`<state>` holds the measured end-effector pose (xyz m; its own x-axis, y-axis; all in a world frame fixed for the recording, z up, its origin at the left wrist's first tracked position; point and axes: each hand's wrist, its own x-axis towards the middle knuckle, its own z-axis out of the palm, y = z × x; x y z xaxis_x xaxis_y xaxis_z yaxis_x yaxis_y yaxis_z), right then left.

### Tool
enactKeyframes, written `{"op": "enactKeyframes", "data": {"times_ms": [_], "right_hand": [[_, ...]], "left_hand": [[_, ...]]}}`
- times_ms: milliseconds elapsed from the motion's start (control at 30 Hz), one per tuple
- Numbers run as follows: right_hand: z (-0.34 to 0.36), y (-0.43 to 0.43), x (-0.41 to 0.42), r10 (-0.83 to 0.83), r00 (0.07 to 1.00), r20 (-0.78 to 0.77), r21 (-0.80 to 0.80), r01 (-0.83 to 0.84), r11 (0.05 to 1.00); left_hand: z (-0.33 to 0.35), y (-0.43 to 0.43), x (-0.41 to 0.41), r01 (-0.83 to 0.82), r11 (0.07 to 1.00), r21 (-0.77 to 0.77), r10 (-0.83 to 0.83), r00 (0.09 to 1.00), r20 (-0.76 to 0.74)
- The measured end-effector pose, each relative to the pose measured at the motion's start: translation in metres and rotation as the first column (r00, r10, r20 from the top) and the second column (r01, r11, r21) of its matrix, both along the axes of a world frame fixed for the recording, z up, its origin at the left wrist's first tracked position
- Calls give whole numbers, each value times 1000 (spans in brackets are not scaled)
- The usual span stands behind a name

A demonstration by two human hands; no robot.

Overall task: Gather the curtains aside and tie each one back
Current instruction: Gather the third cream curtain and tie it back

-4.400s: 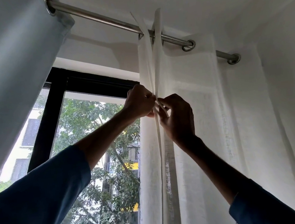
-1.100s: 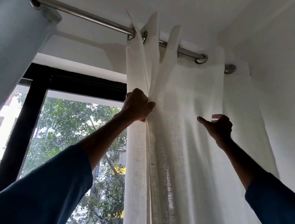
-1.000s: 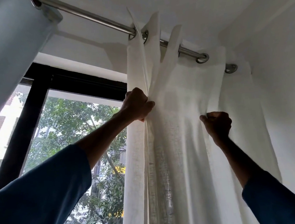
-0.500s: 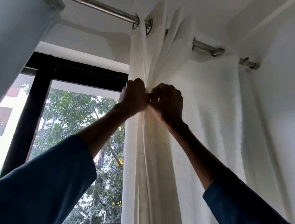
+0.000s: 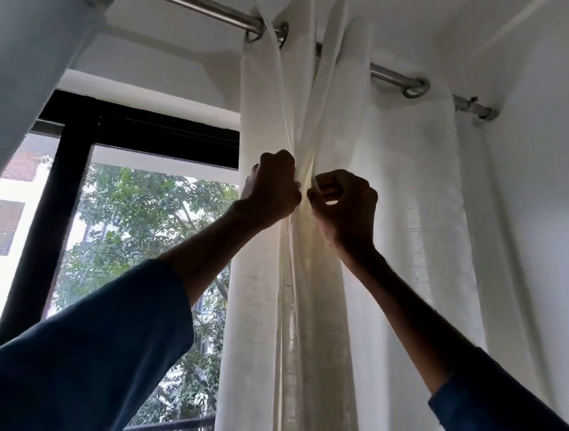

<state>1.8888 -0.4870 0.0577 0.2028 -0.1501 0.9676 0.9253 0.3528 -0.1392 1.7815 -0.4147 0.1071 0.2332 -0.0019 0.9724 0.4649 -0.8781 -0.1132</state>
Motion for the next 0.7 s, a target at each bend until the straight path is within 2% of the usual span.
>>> {"op": "enactKeyframes", "data": {"times_ms": [200, 333, 467, 567, 700], "right_hand": [[2, -5, 2, 41, 998, 42, -58, -38, 998], [1, -6, -2, 56, 998, 17, -87, -54, 995], [1, -11, -4, 47, 999, -18, -93, -49, 995], [-1, -16, -7, 53, 999, 6, -140, -52, 989], [-4, -27, -9, 38, 992, 122, -216, -11, 976]], "left_hand": [[3, -15, 5, -4, 1000, -18, 4, 999, -34], [4, -30, 0, 72, 976, -204, -74, 997, -7], [0, -37, 0, 360, 844, -397, -330, 933, 144], [0, -43, 3, 444, 746, -496, -388, 895, 218], [4, -46, 6, 429, 765, -480, -344, 903, 259]]}}
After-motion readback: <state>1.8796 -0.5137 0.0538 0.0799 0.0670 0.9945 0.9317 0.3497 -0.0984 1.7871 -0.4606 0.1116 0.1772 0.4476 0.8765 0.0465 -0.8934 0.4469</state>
